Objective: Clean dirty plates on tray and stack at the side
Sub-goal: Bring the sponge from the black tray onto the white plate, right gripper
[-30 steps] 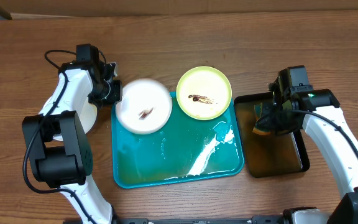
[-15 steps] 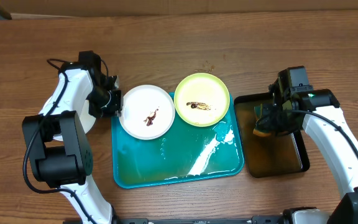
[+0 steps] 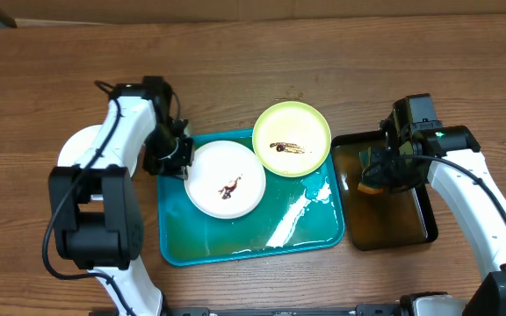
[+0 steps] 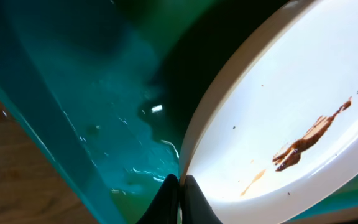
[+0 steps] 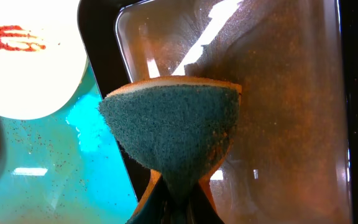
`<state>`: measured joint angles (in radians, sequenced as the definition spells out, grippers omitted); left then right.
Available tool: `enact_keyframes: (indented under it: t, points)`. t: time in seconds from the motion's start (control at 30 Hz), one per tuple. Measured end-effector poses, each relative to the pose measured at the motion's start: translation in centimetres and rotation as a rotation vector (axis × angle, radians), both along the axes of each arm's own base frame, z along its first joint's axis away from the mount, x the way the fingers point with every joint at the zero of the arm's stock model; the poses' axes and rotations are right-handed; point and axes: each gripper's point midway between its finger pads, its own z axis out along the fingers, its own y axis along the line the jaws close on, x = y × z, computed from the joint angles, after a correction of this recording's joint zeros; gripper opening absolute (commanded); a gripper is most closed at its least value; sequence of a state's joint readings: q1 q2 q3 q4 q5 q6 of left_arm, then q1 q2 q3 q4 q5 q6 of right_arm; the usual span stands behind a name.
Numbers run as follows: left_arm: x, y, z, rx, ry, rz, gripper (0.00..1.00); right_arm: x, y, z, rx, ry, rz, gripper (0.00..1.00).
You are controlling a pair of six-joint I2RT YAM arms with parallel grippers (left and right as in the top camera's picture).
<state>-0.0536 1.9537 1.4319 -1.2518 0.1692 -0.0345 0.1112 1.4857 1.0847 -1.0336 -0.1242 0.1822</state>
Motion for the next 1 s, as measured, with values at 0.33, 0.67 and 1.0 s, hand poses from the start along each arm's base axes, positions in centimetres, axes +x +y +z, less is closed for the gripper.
enact_keyframes:
  t: [0.33, 0.67, 1.0]
  points:
    - [-2.4, -3.3, -0.3, 0.092, 0.046, -0.093, 0.04, 0.0, 3.7, 1.0, 0.194, -0.016, 0.101, 0.04]
    - [-2.7, -3.7, -1.2, 0.130, 0.042, -0.081, 0.04, -1.7, 14.3, 2.5, 0.341, -0.077, 0.369, 0.04]
    - [-3.3, -3.6, -1.5, 0.138, 0.061, -0.067, 0.04, -4.1, 23.8, -2.6, 0.292, -0.035, 0.437, 0.04]
